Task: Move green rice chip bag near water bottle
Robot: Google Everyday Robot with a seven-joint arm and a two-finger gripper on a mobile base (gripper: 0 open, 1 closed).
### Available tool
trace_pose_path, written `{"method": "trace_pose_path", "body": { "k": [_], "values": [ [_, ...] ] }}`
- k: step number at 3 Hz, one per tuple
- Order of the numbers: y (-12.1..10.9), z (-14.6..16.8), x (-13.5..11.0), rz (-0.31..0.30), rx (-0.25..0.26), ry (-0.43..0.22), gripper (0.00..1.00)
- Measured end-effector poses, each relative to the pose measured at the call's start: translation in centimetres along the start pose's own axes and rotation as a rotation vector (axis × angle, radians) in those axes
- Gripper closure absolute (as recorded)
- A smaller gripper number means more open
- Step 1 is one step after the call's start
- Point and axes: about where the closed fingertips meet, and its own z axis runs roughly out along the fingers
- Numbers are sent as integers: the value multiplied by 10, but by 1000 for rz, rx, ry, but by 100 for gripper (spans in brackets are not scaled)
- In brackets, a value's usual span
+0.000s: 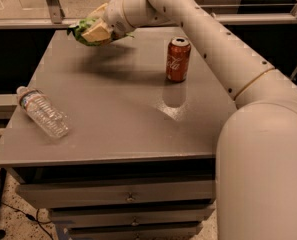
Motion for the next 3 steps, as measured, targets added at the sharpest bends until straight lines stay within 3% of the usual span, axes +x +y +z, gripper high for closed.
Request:
{"method": "trace_pose_path", "body": {
  "k": [1, 2, 3],
  "values": [
    [13, 8, -3, -46, -87, -69, 100],
    [50, 13, -15, -159, -235, -121, 100],
    [89, 17, -23, -242, -369, -113, 100]
  ]
}}
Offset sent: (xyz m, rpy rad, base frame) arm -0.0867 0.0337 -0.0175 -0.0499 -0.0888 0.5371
